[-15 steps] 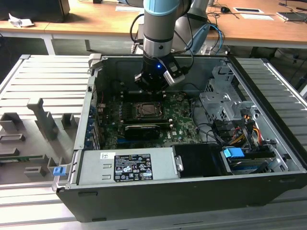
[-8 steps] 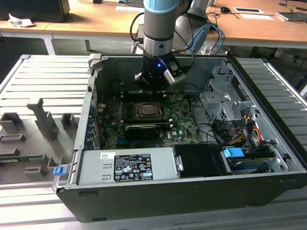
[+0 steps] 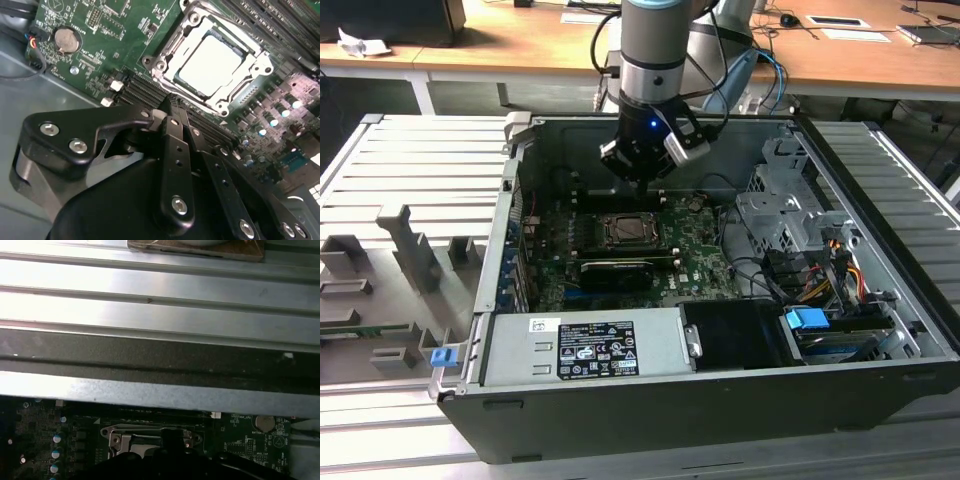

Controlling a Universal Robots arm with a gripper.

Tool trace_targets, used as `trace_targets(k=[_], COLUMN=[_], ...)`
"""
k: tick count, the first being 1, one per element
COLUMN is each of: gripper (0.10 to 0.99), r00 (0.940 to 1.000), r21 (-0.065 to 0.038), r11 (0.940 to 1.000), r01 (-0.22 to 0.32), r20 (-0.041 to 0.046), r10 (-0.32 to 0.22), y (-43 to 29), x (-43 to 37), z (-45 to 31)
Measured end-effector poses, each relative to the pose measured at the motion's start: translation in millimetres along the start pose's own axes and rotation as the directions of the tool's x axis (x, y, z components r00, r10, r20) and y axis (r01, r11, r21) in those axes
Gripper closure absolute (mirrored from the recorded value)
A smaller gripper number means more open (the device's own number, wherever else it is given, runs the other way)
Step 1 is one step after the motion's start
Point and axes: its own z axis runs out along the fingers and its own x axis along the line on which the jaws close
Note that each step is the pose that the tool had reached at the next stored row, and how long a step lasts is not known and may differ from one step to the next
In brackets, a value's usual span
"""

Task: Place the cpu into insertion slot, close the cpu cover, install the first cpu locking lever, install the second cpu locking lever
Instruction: 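Install the second cpu locking lever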

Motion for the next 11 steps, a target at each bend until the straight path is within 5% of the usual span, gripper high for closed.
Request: trace_targets(k=[11], gripper=[0.98], r00=[1.0], r21=[0.0], r11=[1.0], r01=[0.0], r20=[0.0], r10=[0.0], y=[-3.7], x=[0.3], z=[0.1])
